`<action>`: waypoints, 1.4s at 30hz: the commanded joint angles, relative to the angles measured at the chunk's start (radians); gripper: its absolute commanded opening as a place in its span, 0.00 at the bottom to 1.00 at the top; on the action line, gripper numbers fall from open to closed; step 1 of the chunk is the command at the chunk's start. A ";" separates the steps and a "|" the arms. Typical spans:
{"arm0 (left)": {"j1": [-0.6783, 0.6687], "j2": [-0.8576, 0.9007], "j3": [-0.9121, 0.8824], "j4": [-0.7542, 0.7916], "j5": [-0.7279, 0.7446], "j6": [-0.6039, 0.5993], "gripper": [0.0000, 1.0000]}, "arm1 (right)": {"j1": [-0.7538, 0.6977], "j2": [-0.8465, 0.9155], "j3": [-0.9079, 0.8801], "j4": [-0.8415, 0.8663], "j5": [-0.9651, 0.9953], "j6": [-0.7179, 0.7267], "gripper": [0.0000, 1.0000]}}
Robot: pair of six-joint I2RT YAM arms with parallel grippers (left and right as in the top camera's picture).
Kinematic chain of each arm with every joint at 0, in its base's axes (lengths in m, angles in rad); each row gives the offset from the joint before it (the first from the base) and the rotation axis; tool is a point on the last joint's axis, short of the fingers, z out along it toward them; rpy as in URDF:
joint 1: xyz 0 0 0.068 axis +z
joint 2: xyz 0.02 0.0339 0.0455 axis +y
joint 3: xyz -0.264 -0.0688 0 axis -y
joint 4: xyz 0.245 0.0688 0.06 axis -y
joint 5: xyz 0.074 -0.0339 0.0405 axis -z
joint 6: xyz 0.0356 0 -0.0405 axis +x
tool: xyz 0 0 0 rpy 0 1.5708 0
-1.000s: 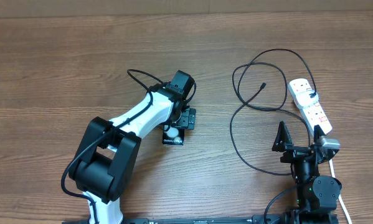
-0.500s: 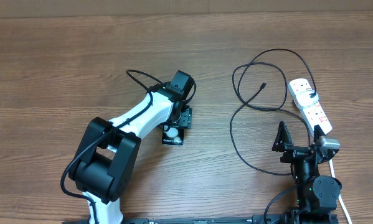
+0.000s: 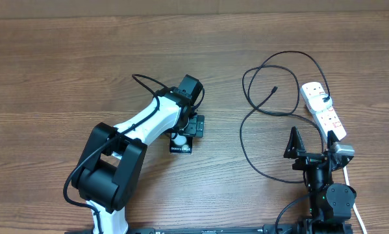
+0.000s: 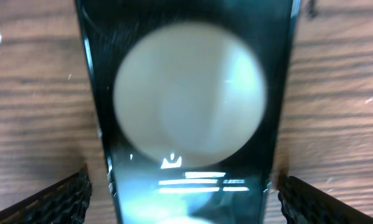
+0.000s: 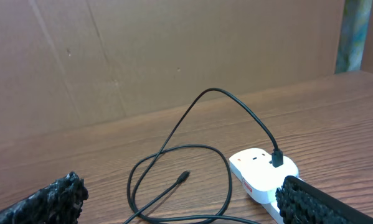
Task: Plug charger to phone and switch on socket
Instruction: 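Lower the left gripper onto the phone and align with its edges, then close the left gripper on the phone's sides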
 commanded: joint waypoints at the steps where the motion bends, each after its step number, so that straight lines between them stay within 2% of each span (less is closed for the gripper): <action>1: 0.000 0.032 -0.036 -0.025 0.055 -0.014 1.00 | 0.005 -0.009 -0.011 0.007 0.006 -0.007 1.00; 10: -0.001 0.032 -0.036 -0.020 0.122 -0.015 1.00 | 0.005 -0.009 -0.011 0.007 0.006 -0.007 1.00; 13: -0.001 0.032 -0.036 -0.022 0.126 -0.023 0.90 | 0.005 -0.009 -0.011 0.007 0.006 -0.007 1.00; 19: -0.001 0.032 -0.036 -0.026 0.138 -0.026 0.63 | 0.005 -0.009 -0.011 0.007 0.006 -0.007 1.00; 26: 0.001 0.032 -0.036 -0.031 0.163 -0.025 0.55 | 0.005 -0.009 -0.011 0.007 0.006 -0.007 1.00; 28: 0.002 0.032 -0.036 -0.031 0.171 -0.025 0.57 | 0.005 -0.009 -0.011 0.007 0.006 -0.007 1.00; 30: 0.002 0.032 -0.036 -0.031 0.169 -0.024 0.68 | 0.005 -0.009 -0.011 0.007 0.006 -0.007 1.00; 33: 0.002 0.032 -0.036 -0.022 0.169 -0.021 0.76 | 0.005 -0.009 -0.011 0.007 0.006 -0.007 1.00; 34: 0.002 0.032 -0.034 -0.019 0.169 -0.014 0.83 | 0.005 -0.009 -0.011 0.007 0.006 -0.007 1.00; 35: 0.002 0.032 -0.027 -0.021 0.166 -0.014 1.00 | 0.005 -0.009 -0.011 0.007 0.006 -0.007 1.00; 42: -0.015 0.016 0.078 -0.063 0.134 -0.014 1.00 | 0.005 -0.009 -0.011 0.007 0.006 -0.007 1.00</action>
